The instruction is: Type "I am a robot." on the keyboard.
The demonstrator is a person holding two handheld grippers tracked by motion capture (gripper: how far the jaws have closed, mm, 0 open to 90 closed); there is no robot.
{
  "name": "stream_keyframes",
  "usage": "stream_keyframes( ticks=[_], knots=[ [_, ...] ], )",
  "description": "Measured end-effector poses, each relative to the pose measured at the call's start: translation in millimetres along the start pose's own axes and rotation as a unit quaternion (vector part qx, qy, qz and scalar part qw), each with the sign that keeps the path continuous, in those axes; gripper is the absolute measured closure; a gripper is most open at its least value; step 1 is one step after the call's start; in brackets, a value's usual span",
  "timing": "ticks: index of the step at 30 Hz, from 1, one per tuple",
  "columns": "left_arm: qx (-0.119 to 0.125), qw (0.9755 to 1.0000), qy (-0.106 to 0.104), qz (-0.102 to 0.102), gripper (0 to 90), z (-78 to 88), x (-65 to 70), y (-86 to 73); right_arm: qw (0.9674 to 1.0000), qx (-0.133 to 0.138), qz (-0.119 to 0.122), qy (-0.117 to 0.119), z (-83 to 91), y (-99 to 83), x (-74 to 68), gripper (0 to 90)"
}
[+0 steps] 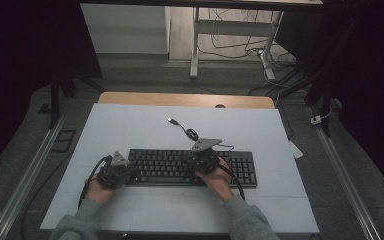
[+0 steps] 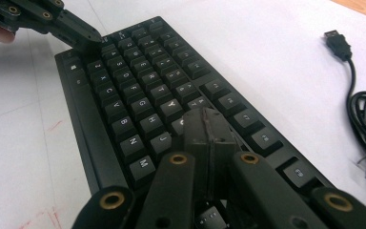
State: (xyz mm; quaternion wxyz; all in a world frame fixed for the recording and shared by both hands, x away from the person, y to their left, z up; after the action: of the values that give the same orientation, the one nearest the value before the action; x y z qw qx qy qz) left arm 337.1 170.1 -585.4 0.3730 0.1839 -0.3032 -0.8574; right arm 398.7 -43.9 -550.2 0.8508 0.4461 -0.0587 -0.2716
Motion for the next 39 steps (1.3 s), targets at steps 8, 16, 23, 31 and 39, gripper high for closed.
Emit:
stream_keyframes(
  ticks=[8, 16, 23, 31, 39],
  knots=[
    [0.0, 1.0, 0.0, 0.0, 89.1, 0.1, -0.1, -0.1, 0.9997, -0.02, 0.006, -0.012, -13.1, -1.3, -0.8, 89.4],
    [0.001, 1.0, 0.0, 0.0, 89.1, 0.2, -0.2, -0.4, 0.9995, -0.025, 0.004, -0.018, -18.9, -2.7, -0.2, 89.5],
    [0.002, 1.0, -0.001, 0.002, 89.0, 0.2, -0.1, -0.5, 0.9993, -0.028, 0.003, -0.022, -23.9, -4.2, 1.4, 89.5],
    [0.001, 1.0, -0.001, 0.004, 89.1, 0.3, 0.2, -0.7, 0.9989, -0.04, 0.001, -0.022, -27.9, -8.0, 2.5, 89.7],
    [0.002, 1.0, -0.003, 0.003, 89.1, 0.3, -0.4, -0.7, 0.9995, -0.013, 0.007, -0.026, -15.3, 3.4, -0.6, 89.8]
  ],
)
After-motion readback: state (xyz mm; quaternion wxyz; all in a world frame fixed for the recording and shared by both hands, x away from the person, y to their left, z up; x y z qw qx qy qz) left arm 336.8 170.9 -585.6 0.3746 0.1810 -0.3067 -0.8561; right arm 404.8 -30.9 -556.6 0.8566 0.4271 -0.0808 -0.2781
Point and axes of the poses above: each handheld gripper's, and its own axes: z roughly backward along the jaws, y roughly out of its top, x roughly to its right, the point moved 8 cm from there along -z, roughly forward along the jaws, and after that the axes turned 9 degrees about -z, right-handed, at the moved point
